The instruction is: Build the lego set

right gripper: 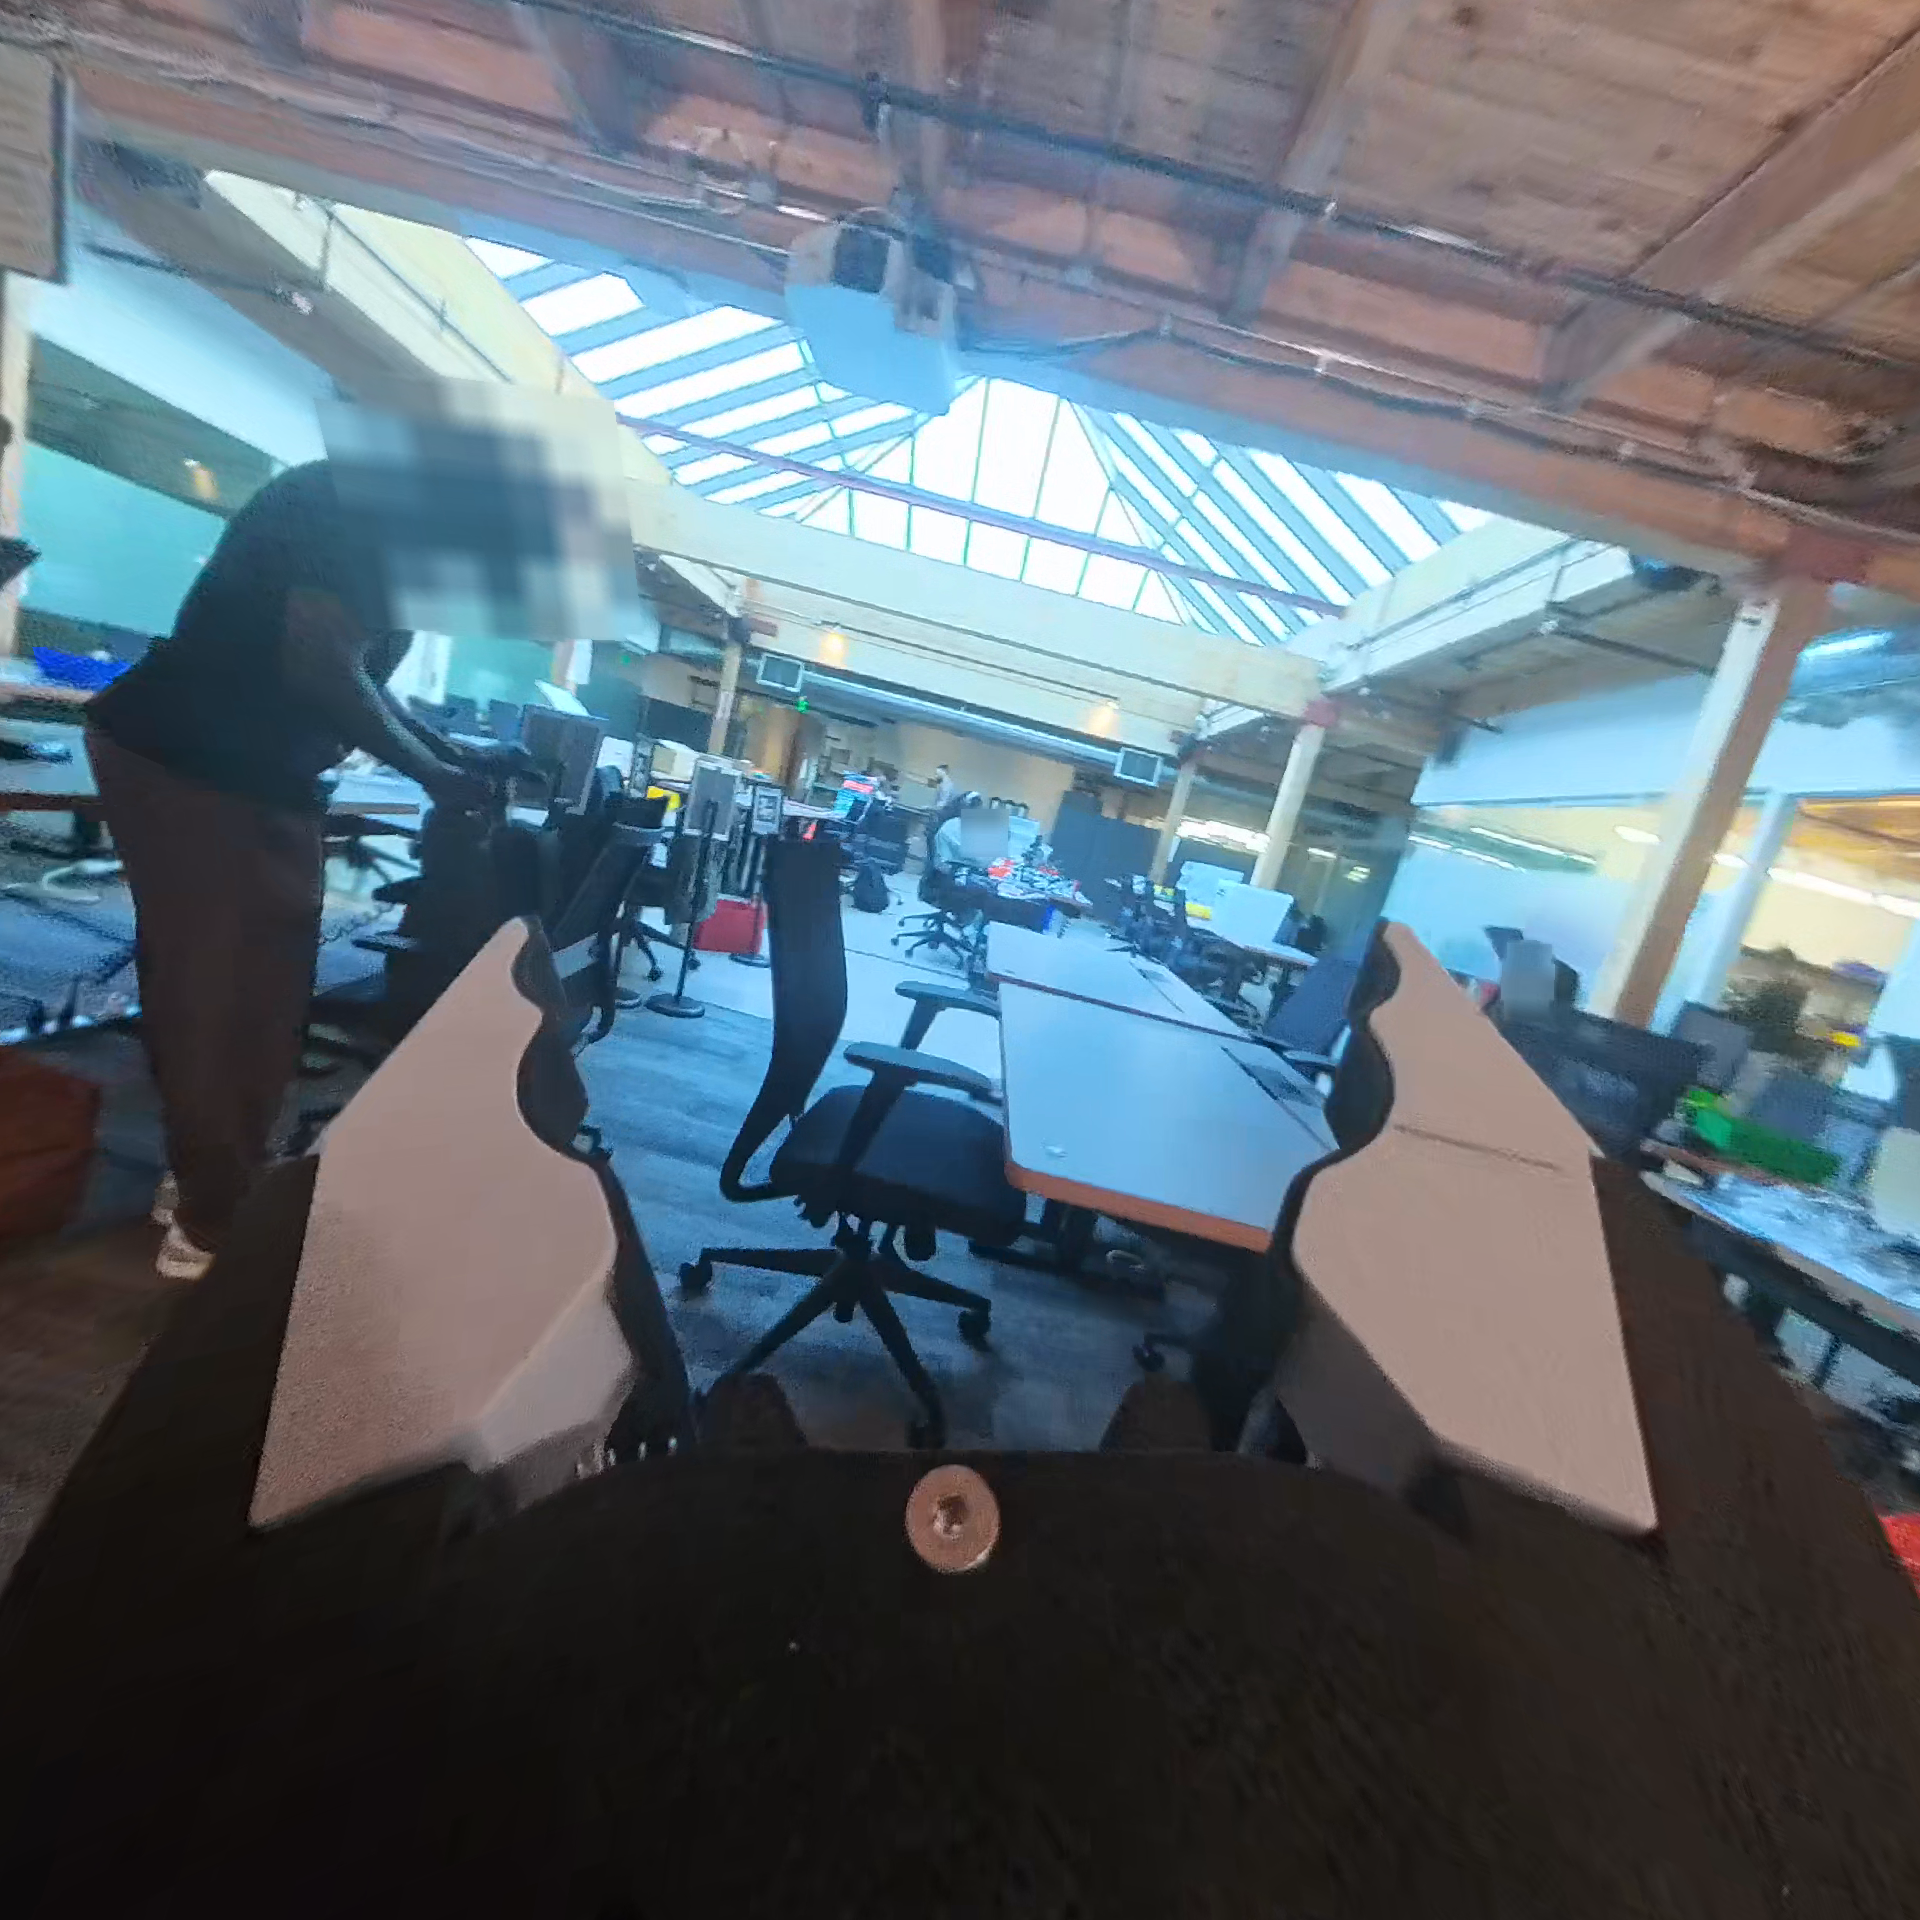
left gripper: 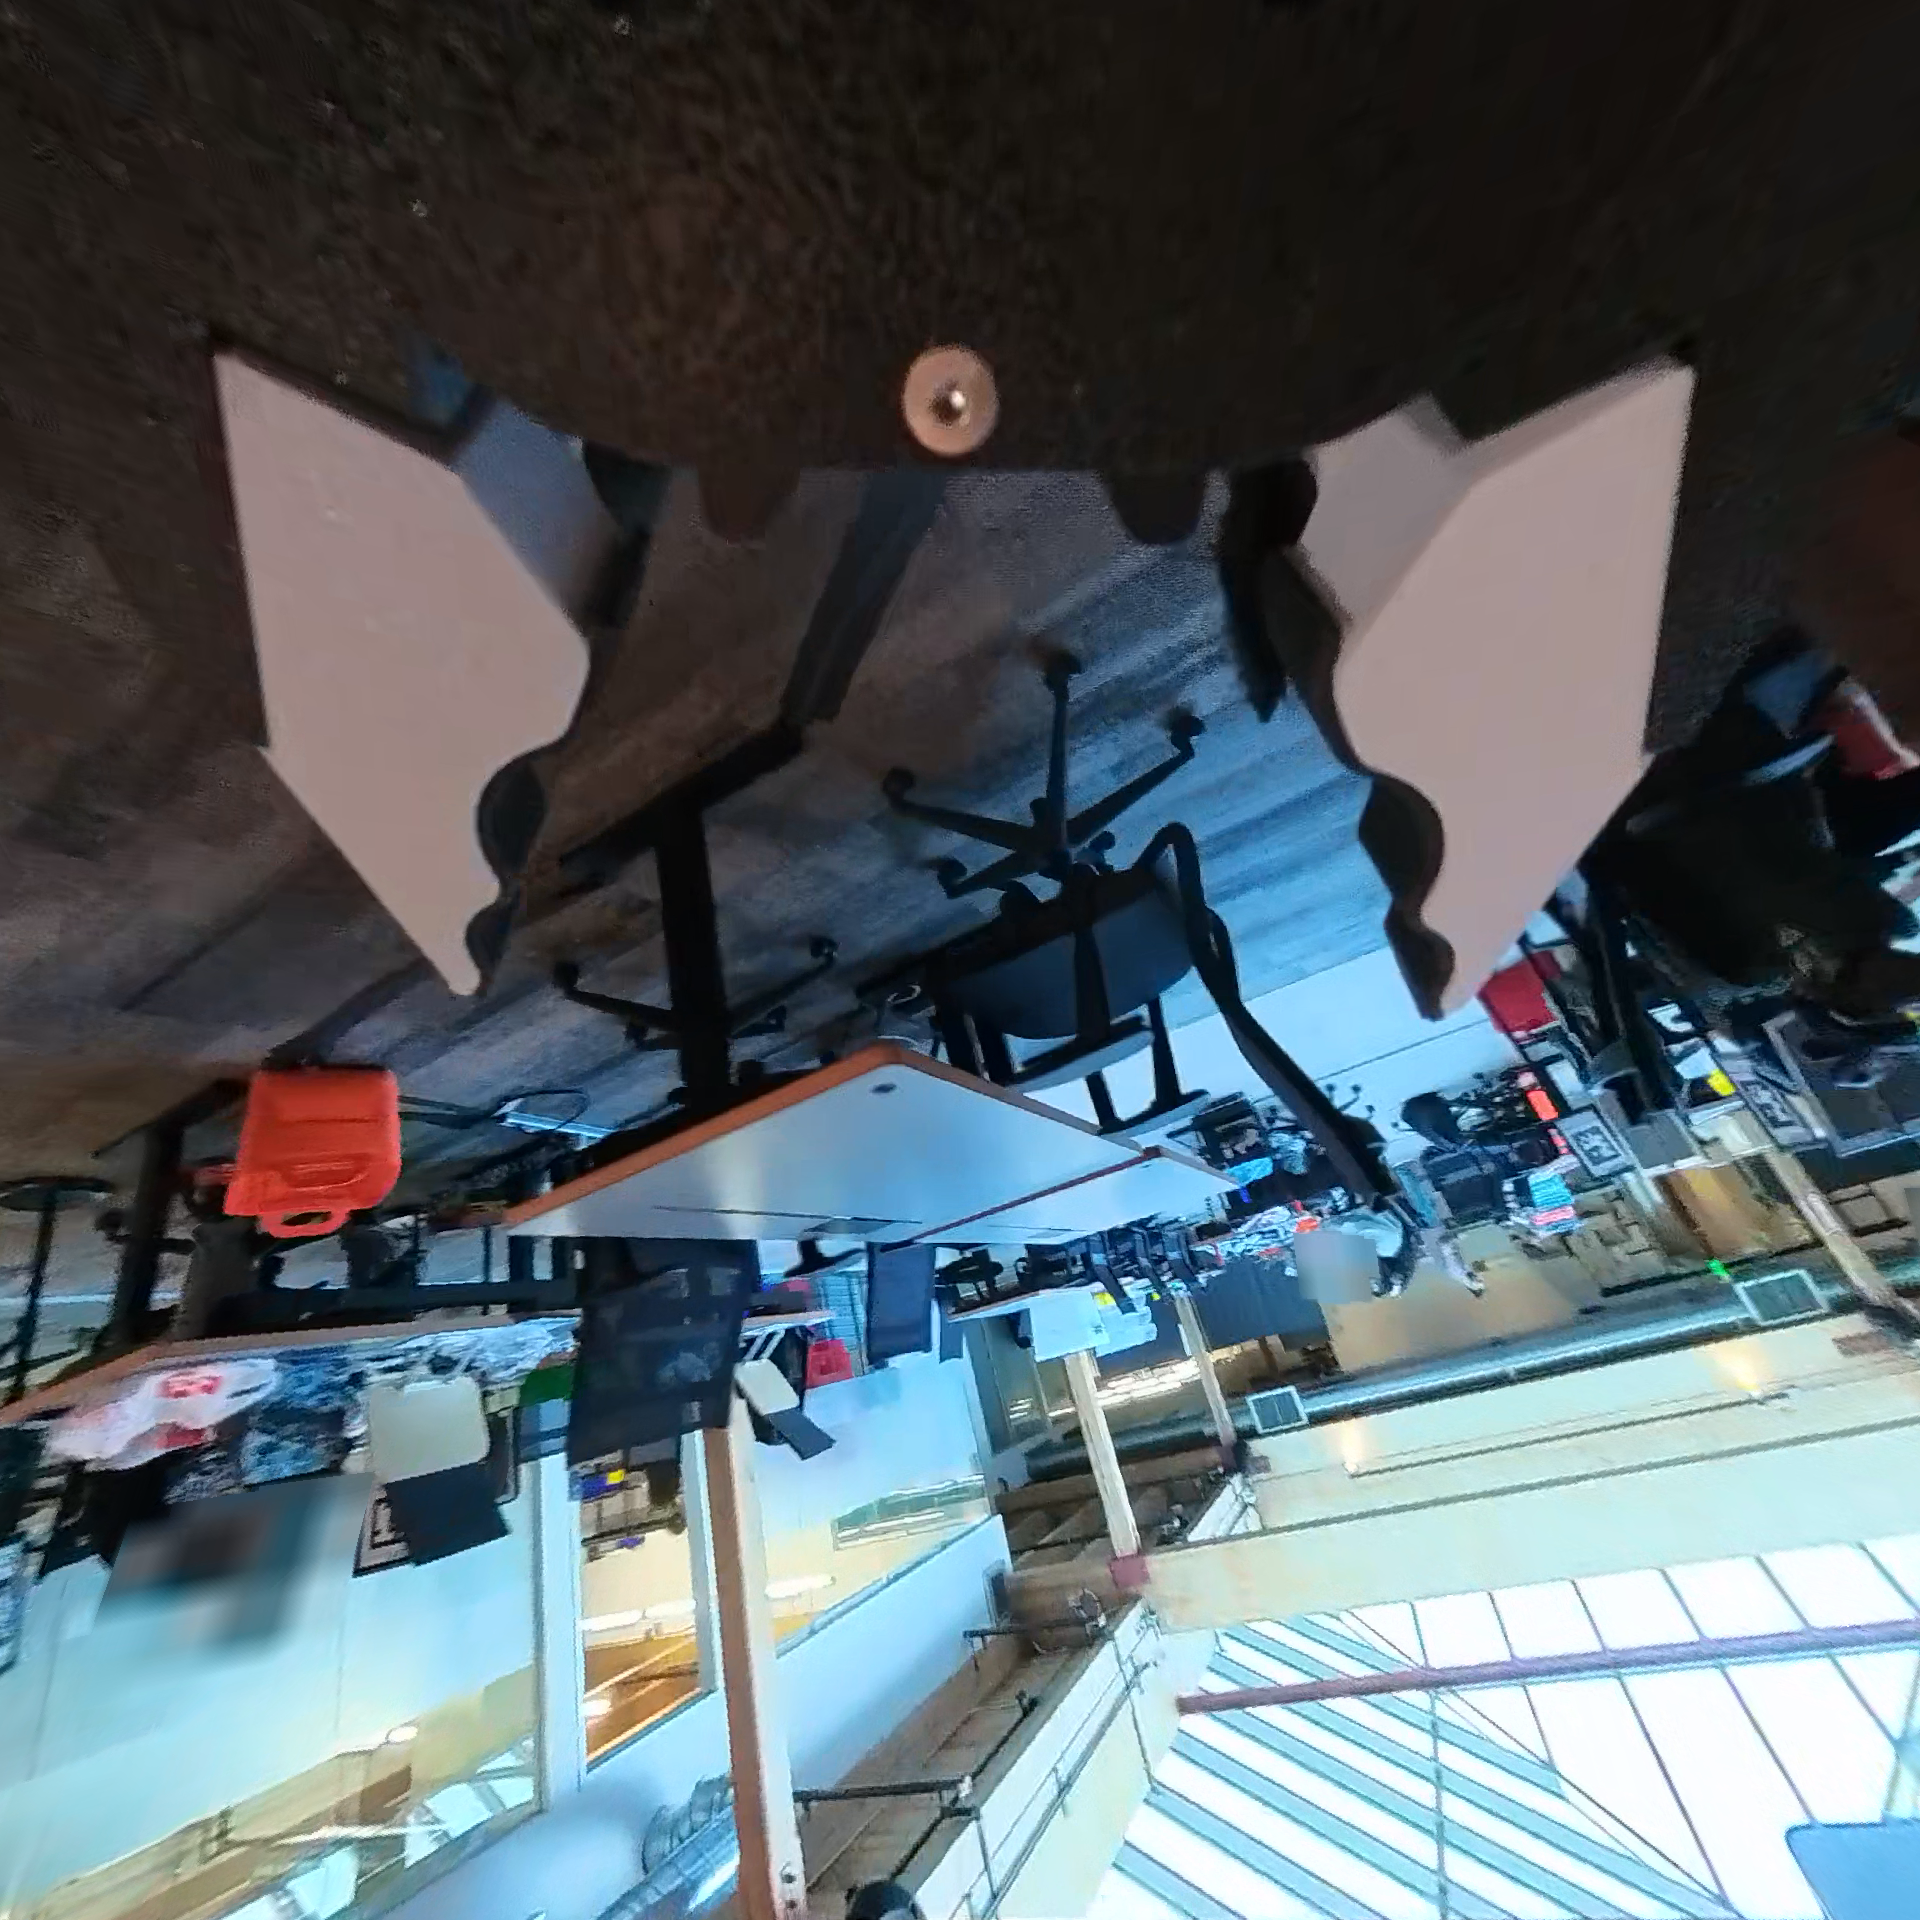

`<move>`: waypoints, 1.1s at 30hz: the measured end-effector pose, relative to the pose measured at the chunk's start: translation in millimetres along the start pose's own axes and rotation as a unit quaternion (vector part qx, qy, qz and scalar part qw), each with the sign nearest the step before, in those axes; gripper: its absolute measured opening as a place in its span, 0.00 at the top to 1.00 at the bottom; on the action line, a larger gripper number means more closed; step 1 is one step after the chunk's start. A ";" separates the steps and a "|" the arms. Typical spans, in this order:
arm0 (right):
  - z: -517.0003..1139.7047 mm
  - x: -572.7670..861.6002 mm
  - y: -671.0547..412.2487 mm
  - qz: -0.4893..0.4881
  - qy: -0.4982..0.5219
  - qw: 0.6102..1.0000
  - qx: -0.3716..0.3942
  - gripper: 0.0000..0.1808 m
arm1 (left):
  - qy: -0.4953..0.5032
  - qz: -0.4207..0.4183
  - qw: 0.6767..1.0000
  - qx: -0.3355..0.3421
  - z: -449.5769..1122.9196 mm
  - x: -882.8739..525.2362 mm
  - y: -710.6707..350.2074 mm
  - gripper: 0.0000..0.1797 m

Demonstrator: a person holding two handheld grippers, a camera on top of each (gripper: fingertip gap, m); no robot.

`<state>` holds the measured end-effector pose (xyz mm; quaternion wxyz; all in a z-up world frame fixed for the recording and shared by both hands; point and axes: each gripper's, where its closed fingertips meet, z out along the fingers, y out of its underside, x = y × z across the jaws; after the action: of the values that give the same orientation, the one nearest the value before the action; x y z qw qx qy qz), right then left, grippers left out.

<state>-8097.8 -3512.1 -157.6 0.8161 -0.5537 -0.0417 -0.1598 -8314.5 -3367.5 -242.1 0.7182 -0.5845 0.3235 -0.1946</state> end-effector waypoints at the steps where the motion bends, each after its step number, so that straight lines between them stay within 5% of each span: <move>1: 27.1 0.6 13.5 0.005 -0.009 1.000 -0.006 0.20 | -0.005 -0.002 1.000 -0.004 17.5 -8.9 4.8 0.12; 8: 177.2 -20.7 87.1 0.033 -0.073 0.997 -0.010 0.20 | -0.011 -0.008 0.999 -0.052 134.1 -62.4 66.4 0.13; 16: 329.3 19.6 158.6 0.047 -0.064 0.996 -0.031 0.21 | 0.002 -0.028 0.999 -0.015 306.5 -113.9 81.1 0.13; 24: 322.5 197.2 229.2 0.002 0.129 0.985 -0.117 0.21 | 0.188 -0.023 0.982 -0.002 510.2 -1.5 88.1 0.12; 33: 235.3 396.3 303.2 -0.006 0.312 0.933 -0.177 0.21 | 0.372 -0.062 0.926 0.032 667.3 248.0 73.6 0.13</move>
<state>-7604.4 -3279.7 -240.3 0.6756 -0.6115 0.2408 -0.3342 -7682.5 -3036.7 -300.4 0.5511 -0.4659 0.5239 -0.4526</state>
